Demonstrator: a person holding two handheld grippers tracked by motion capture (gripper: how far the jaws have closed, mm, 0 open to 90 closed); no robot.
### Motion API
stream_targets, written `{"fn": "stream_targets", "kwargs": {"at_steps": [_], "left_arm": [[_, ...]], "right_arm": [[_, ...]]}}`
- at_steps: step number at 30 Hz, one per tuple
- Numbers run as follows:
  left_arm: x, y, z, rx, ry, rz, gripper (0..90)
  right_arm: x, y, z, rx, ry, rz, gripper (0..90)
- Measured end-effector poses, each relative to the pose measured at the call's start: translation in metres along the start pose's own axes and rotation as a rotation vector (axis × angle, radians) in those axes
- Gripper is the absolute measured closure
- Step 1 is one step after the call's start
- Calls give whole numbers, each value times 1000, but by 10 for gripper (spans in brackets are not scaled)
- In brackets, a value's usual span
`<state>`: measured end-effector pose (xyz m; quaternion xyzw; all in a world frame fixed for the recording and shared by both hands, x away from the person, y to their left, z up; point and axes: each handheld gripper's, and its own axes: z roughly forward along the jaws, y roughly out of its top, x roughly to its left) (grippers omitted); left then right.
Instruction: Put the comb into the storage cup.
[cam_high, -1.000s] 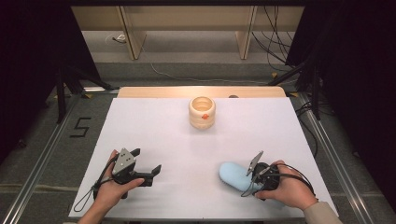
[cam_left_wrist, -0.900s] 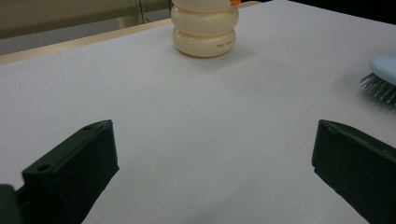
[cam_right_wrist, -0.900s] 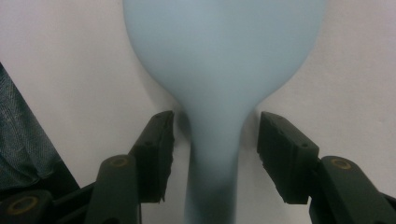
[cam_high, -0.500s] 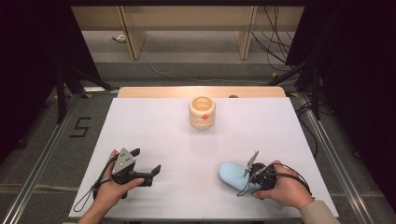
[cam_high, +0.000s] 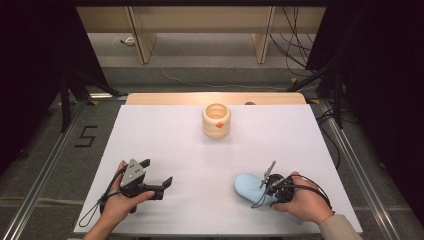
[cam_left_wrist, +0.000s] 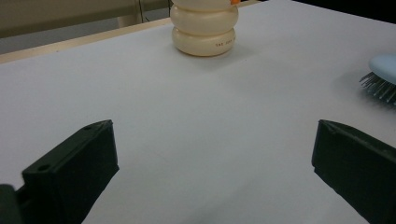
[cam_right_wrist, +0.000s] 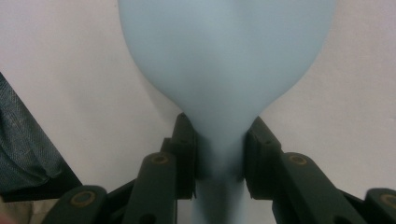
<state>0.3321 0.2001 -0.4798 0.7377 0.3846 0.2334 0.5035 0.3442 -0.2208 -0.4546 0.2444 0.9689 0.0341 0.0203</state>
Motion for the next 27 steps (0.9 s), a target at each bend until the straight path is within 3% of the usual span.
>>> {"fn": "stream_targets", "kwargs": {"at_steps": [7,10,27], "left_arm": [[0,0,0,0,0,2,0],[0,0,0,0,0,-1,0],[0,0,0,0,0,1,0]], "right_arm": [[1,-1,-1,8,-2,2,700],[-1,-2,-1,-10,2,-16,701],[-2,-4,-5,-48,5,-15,702]]}}
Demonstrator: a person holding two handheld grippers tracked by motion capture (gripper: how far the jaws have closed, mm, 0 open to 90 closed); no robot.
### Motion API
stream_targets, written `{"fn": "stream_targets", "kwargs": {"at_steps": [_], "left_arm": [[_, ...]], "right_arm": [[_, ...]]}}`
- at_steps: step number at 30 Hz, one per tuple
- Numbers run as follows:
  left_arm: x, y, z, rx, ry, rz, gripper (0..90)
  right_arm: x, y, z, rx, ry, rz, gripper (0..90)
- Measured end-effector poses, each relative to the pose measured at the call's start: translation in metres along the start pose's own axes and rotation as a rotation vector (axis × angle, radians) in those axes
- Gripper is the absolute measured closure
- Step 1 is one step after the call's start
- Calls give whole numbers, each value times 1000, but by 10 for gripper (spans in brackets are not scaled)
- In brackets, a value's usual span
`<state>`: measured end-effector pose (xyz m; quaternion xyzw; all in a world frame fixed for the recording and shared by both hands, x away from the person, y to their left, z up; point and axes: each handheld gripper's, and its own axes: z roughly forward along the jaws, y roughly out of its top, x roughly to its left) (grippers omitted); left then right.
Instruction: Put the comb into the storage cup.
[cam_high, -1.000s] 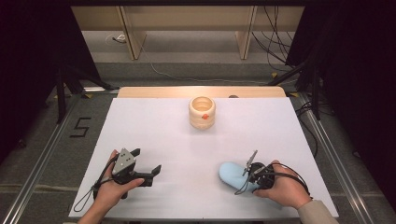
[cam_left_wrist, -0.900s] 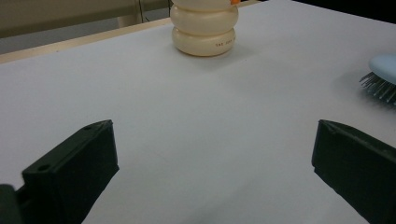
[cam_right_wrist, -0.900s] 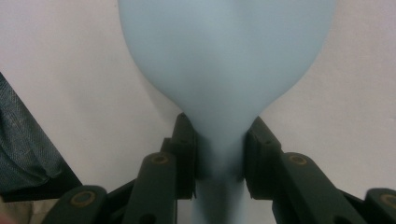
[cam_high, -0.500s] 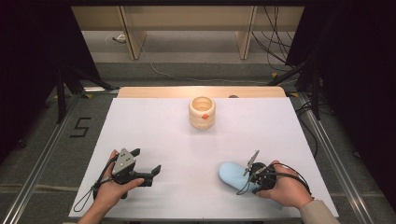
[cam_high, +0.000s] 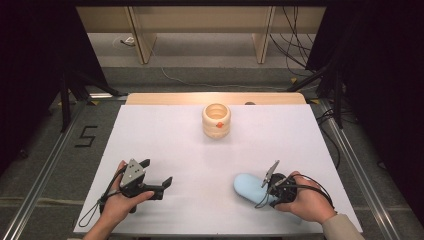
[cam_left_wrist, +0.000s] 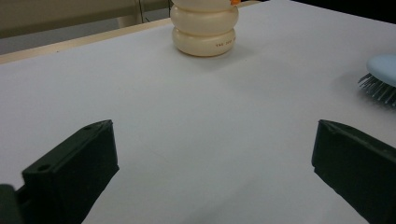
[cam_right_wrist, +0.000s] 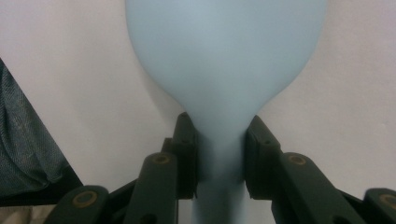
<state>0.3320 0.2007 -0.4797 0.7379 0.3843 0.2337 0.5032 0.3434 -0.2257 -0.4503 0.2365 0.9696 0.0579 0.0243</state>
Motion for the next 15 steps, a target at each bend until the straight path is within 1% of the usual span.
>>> {"fn": "stream_targets", "kwargs": {"at_steps": [3,4,9,11,12,15], "left_arm": [[0,0,0,0,-1,1,0],[0,0,0,0,-1,1,0],[0,0,0,-1,0,0,0],[0,0,0,0,0,1,0],[0,0,0,0,0,1,0],[0,0,0,-1,0,0,0]], "right_arm": [[0,0,-1,-8,-3,4,702],[0,0,-2,-23,-7,5,702],[0,0,-5,-35,-8,13,702],[0,0,-6,-45,-8,12,702],[0,0,-8,-59,-11,12,702],[1,1,-11,-76,-10,21,702]]}}
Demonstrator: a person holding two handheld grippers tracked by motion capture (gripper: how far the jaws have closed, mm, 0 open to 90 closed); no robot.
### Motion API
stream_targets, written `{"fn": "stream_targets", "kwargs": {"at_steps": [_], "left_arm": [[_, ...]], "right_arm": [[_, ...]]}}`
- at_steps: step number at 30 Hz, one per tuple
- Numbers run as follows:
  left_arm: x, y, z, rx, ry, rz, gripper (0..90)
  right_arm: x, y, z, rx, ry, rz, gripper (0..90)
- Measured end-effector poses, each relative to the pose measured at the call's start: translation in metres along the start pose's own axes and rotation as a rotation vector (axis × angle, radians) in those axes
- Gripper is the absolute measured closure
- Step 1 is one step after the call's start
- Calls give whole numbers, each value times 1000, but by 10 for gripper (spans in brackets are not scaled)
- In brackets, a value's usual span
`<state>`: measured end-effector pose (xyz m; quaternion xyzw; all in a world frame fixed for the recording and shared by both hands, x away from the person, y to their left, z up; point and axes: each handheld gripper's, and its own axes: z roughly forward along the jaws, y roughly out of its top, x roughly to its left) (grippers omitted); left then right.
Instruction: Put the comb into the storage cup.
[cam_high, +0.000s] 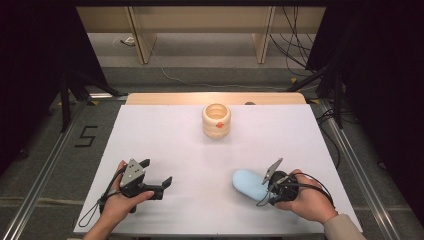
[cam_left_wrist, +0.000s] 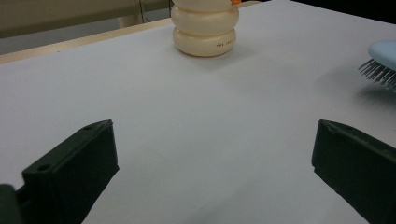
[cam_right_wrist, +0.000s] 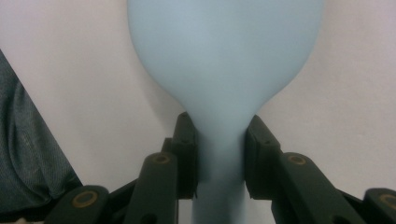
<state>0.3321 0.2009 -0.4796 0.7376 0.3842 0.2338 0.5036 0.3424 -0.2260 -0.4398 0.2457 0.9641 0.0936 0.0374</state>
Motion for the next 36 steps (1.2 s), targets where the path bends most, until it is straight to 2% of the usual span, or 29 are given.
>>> {"fn": "stream_targets", "kwargs": {"at_steps": [6,7,8,11,14,15,20,26,28,30,31,32,36], "left_arm": [[0,0,0,0,0,0,0],[0,0,0,0,-1,0,0],[0,0,0,0,-1,0,0],[0,0,0,0,-1,-1,0],[0,0,0,0,0,-2,0],[0,0,0,0,-1,-2,0],[0,0,0,0,0,-1,0],[0,0,0,0,0,-1,0],[0,0,0,0,0,0,0],[0,0,0,-2,0,-2,0],[0,0,0,-2,0,-2,0],[0,0,0,-2,0,-2,0],[0,1,0,-4,-1,-4,0]], "right_arm": [[0,1,-6,-47,-7,26,702],[-1,1,-8,-74,-9,31,703],[-1,1,-8,-74,-9,31,703],[-2,3,-12,-130,-20,61,702],[-3,3,-14,-149,-18,70,702],[-3,3,-15,-176,-19,84,703],[-4,4,-16,-200,-20,98,702],[-5,4,-17,-261,-29,130,703],[-6,5,-17,-292,-30,160,703],[-7,5,-17,-308,-33,167,702],[-8,5,-18,-339,-38,191,703],[-8,5,-18,-339,-38,191,703],[-10,7,-19,-429,-58,254,702]]}}
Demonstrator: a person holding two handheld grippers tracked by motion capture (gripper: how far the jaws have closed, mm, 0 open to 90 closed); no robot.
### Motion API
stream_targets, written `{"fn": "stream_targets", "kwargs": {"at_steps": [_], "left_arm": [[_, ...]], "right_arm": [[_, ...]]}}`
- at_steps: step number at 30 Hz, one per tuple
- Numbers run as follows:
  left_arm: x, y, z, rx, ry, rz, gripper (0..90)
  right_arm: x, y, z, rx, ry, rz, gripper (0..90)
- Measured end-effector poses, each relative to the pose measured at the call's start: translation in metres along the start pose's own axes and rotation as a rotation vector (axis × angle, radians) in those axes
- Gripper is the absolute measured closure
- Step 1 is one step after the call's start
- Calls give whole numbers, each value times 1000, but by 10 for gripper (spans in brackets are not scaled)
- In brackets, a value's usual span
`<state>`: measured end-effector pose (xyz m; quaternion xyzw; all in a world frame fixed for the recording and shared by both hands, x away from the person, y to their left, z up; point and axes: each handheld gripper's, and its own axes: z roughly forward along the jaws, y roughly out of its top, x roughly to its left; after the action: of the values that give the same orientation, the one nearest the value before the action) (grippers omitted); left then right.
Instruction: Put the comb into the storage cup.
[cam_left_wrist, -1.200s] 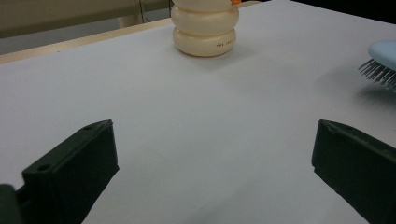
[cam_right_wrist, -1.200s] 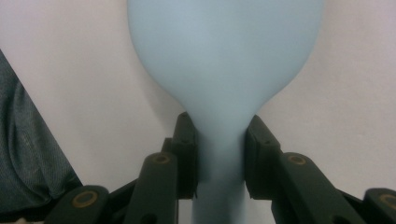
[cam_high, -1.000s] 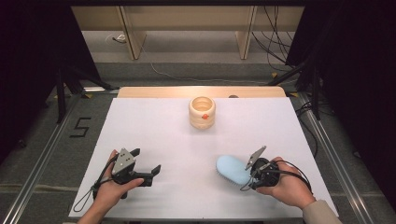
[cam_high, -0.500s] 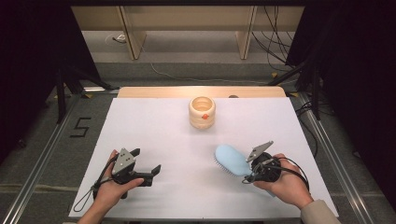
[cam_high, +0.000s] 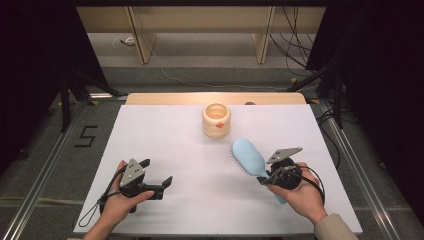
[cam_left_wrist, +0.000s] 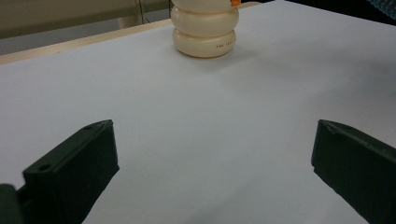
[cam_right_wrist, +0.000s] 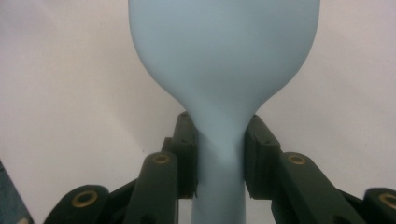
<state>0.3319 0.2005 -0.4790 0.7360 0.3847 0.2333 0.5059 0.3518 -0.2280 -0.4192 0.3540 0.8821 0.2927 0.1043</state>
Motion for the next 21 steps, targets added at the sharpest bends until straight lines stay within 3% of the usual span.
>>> {"fn": "stream_targets", "kwargs": {"at_steps": [10,17,21], "left_arm": [[-1,0,2,8,-6,-1,2],[-2,-1,4,9,-16,-12,7],[-2,0,3,5,-15,-15,7]], "right_arm": [[0,6,2,-125,-2,41,703],[2,11,5,-225,3,95,703],[2,13,7,-247,8,116,703]]}}
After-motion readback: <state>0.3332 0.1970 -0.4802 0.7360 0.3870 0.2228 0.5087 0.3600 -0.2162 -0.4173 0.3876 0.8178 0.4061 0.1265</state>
